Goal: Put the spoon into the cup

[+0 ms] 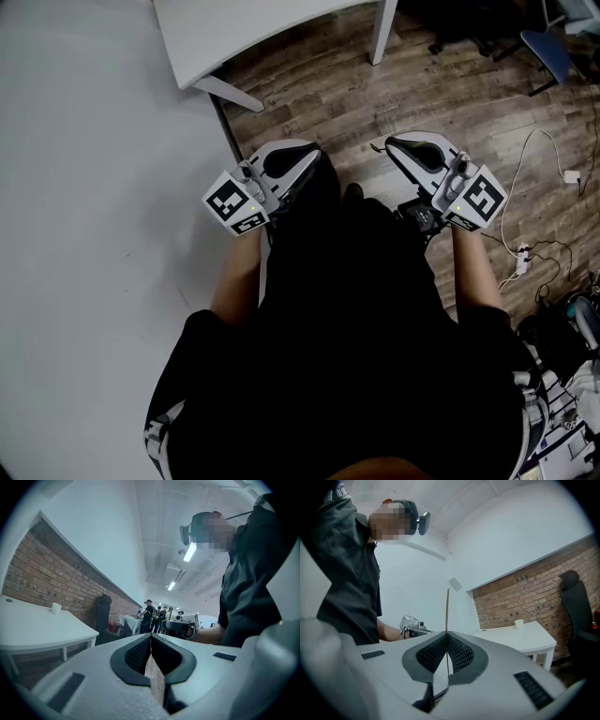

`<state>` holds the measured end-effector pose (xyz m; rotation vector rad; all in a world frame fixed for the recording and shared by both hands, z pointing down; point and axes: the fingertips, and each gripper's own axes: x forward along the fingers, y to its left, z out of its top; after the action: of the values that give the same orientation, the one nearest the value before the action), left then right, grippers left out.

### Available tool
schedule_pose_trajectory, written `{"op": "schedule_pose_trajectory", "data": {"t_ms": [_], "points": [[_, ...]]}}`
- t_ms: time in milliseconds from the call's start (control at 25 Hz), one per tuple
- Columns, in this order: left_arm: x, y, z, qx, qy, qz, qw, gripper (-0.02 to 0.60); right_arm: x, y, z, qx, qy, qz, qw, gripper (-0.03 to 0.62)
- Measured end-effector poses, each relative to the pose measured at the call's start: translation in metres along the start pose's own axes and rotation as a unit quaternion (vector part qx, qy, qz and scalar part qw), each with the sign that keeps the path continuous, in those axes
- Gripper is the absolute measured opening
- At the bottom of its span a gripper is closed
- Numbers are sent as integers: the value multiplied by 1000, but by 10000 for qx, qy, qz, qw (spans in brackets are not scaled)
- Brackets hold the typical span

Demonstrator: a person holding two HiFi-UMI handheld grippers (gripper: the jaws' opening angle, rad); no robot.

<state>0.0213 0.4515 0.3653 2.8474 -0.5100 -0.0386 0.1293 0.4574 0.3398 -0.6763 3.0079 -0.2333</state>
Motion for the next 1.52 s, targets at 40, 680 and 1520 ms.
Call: {"op": "schedule_pose_trajectory", "data": {"t_ms": [40,680,1520], "points": [[0,4,-3,-37,4,-1,10000,17,2,-3,-3,19,25,-8,10000,8],[33,151,1,-482,-185,50,9987,17,67,-128,-9,249,529,-228,9980,8],[95,295,38,-779,-372,17,9963,17,127,-276,27,326,749,-223,9964,8]]}}
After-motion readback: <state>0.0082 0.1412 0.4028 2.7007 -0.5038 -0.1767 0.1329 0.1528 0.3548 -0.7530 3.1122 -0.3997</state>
